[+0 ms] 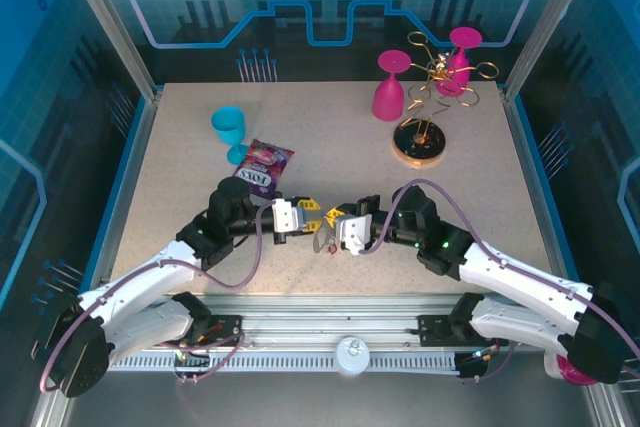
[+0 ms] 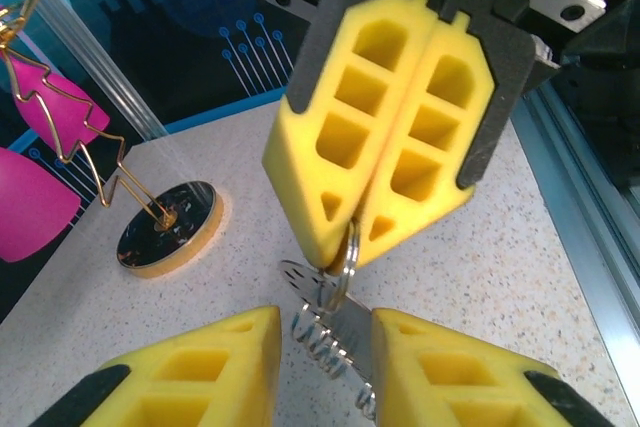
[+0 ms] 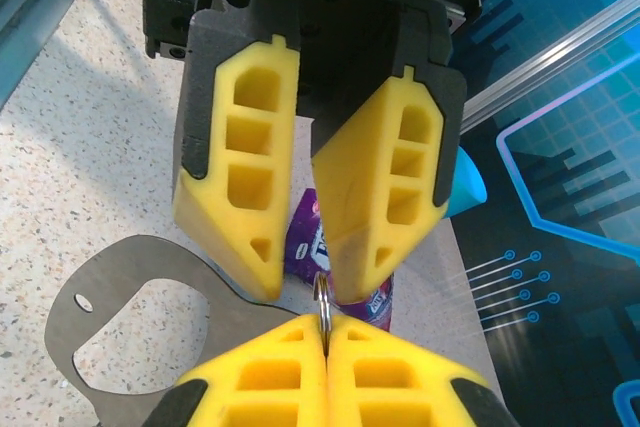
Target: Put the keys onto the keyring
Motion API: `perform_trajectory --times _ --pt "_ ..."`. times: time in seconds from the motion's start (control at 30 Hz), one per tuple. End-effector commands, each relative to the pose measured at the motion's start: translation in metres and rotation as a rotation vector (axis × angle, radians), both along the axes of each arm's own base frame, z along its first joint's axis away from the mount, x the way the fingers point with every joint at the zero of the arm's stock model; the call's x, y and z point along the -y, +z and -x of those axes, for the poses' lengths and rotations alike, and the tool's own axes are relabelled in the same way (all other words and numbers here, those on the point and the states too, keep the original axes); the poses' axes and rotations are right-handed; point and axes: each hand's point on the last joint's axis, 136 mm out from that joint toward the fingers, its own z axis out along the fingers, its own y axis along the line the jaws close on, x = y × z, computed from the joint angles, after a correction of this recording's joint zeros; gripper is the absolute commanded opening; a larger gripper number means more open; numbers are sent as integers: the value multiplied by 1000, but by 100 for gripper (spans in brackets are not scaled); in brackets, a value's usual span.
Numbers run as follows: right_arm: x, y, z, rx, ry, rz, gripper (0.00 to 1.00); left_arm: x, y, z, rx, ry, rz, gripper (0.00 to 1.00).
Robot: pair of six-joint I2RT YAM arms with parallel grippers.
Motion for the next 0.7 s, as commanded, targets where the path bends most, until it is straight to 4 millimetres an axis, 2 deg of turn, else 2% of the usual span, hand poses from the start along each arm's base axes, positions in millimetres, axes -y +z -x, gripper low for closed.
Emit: perform_trajectory --times 0.0,0.43,0.67 --pt "-5 11 0 57 6 -20 0 1 -6 9 16 -36 -26 29" --pt "-15 6 9 -63 53 -18 0 1 -1 9 30 -34 -14 20" --pt "-15 6 11 -115 53 -38 0 1 -1 11 38 -38 -22 2"
